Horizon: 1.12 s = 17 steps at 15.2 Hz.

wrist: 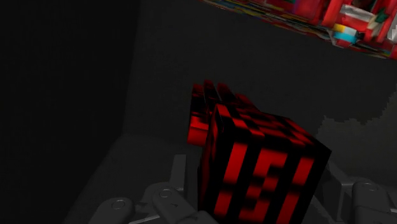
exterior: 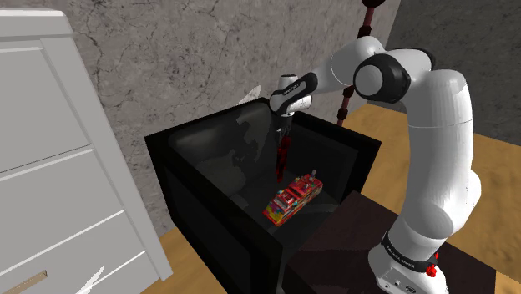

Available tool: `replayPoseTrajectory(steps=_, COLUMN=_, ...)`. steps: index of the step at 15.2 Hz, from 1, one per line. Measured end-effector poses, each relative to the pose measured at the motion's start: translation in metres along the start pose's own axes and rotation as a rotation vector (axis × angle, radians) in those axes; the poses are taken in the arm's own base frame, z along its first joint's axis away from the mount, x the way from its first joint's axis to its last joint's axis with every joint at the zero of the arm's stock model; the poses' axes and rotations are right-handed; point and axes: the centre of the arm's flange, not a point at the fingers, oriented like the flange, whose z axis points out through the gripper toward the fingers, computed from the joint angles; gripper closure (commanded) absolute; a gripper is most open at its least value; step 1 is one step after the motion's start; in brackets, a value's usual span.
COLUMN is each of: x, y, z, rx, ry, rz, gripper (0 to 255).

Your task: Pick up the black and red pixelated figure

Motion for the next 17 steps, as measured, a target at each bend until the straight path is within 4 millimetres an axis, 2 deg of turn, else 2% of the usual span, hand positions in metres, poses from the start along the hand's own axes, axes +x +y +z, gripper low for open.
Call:
replayPoseTrajectory(steps=6, x=0.000, y=0.000, z=-0.002, rx=0.001, ry=-0.002, rz=0.000, gripper=255)
replayPoseTrajectory(steps=17, x=-0.001, y=-0.001, z=-0.056, rx=0.001, ry=-0.003, rz=0.000, gripper=255)
